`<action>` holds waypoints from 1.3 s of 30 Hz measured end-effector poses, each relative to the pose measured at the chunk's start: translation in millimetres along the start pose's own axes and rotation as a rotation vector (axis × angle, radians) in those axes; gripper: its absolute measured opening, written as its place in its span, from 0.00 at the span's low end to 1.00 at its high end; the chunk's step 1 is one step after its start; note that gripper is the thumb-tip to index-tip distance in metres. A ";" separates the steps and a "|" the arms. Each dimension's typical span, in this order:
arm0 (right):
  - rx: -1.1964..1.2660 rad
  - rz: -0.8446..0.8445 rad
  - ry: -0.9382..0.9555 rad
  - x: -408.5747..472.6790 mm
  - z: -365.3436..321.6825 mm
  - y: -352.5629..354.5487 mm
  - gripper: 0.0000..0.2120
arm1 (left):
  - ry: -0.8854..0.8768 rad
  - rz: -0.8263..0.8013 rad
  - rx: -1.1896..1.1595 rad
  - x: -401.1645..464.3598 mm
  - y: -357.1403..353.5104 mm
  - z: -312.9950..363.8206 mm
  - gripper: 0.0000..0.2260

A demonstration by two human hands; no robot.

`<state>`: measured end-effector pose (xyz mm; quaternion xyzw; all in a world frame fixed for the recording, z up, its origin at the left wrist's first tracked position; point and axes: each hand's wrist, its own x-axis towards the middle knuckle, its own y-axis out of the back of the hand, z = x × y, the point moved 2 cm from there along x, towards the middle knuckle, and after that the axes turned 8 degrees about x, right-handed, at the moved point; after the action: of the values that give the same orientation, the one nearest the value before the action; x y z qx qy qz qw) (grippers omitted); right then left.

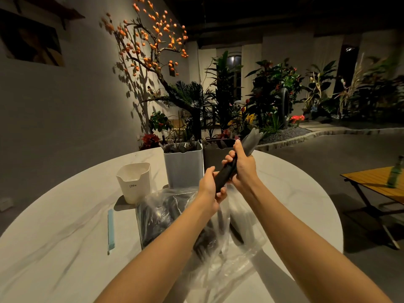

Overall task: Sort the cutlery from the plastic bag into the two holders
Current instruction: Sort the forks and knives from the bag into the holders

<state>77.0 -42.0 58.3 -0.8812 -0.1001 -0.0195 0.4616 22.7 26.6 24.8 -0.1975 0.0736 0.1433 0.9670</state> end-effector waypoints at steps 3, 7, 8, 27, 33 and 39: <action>-0.031 0.037 -0.085 3.0 4.2 -3.9 0.14 | -0.087 0.129 0.176 11.2 -3.1 7.7 0.09; -0.252 0.125 -0.093 21.2 -2.0 0.1 0.10 | -0.230 0.206 0.387 29.5 -2.0 23.6 0.10; -0.330 0.148 -0.081 26.3 -4.6 2.3 0.08 | -0.243 0.211 0.417 34.4 -2.2 28.3 0.10; -0.319 0.469 0.353 110.3 -29.4 -0.5 0.18 | -1.016 0.578 1.170 104.0 -28.6 58.1 0.08; -0.846 0.346 0.402 122.1 -21.0 14.6 0.17 | -1.082 0.533 1.301 116.7 -26.4 50.6 0.10; -1.498 0.199 0.299 128.6 -9.2 23.3 0.25 | -1.035 0.522 1.310 119.4 -22.4 49.2 0.10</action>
<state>208.0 -42.1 61.1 -0.9514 0.0831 -0.1593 -0.2501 147.0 56.4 54.0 0.5109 -0.2642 0.3606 0.7343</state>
